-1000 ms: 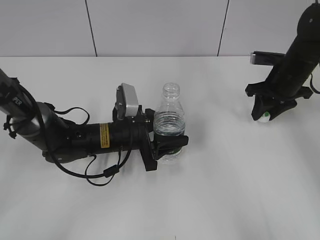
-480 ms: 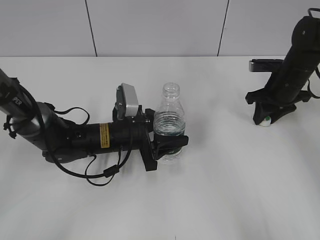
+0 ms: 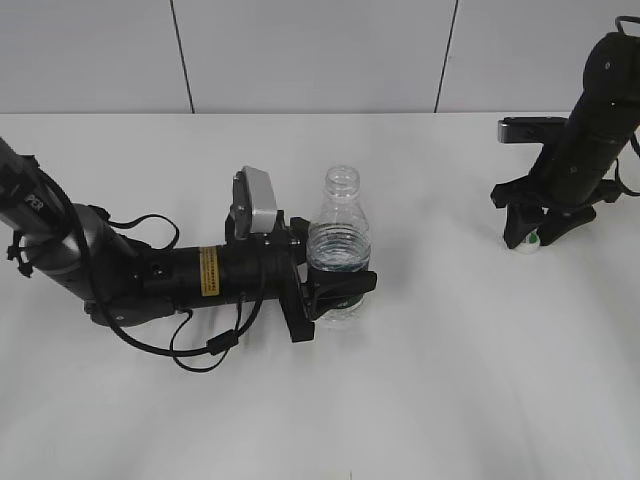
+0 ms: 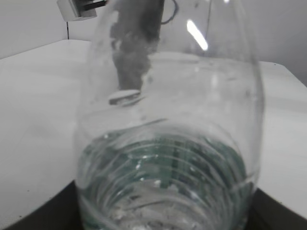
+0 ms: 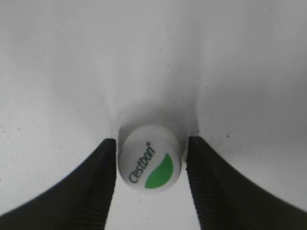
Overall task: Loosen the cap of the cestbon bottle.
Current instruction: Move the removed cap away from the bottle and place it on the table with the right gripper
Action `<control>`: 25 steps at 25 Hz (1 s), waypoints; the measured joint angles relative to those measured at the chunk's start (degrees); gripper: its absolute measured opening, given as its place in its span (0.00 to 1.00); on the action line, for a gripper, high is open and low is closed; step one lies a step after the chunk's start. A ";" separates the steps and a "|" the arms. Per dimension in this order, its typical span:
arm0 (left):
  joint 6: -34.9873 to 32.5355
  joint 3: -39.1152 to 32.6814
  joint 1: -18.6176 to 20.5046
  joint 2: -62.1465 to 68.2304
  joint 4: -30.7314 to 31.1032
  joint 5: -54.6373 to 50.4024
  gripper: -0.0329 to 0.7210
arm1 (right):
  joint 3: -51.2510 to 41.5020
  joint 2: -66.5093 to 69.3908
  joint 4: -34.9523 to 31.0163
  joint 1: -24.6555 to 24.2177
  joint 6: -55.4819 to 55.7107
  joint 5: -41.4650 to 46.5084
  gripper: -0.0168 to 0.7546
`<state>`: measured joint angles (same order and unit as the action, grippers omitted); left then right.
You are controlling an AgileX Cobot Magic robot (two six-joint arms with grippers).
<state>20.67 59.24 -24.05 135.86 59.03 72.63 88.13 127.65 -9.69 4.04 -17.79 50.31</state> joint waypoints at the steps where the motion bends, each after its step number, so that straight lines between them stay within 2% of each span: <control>1: 0.00 0.00 0.00 0.00 0.00 0.00 0.58 | 0.00 0.00 0.00 0.00 -0.01 0.00 0.53; 4: 0.00 0.00 0.00 0.00 0.00 0.00 0.58 | 0.00 0.00 0.06 0.00 -0.08 0.00 0.65; 7: 0.00 0.00 0.00 0.00 0.00 0.00 0.58 | 0.00 0.00 0.06 0.00 -0.13 0.00 0.70; 14: 0.00 0.00 0.00 0.05 -0.55 0.00 0.58 | 0.00 0.00 0.06 0.00 -0.13 0.44 0.71; 20: 0.83 -0.27 -0.06 0.71 -1.33 -2.85 0.76 | 0.00 0.00 -0.04 0.00 -0.13 0.74 0.71; 25: 0.98 -0.45 -0.06 0.97 -1.52 -3.26 0.81 | 0.00 0.00 -0.04 0.00 -0.19 0.87 0.71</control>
<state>21.64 58.79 -24.11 136.83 57.51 69.38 88.13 127.65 -9.73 4.04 -17.98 51.19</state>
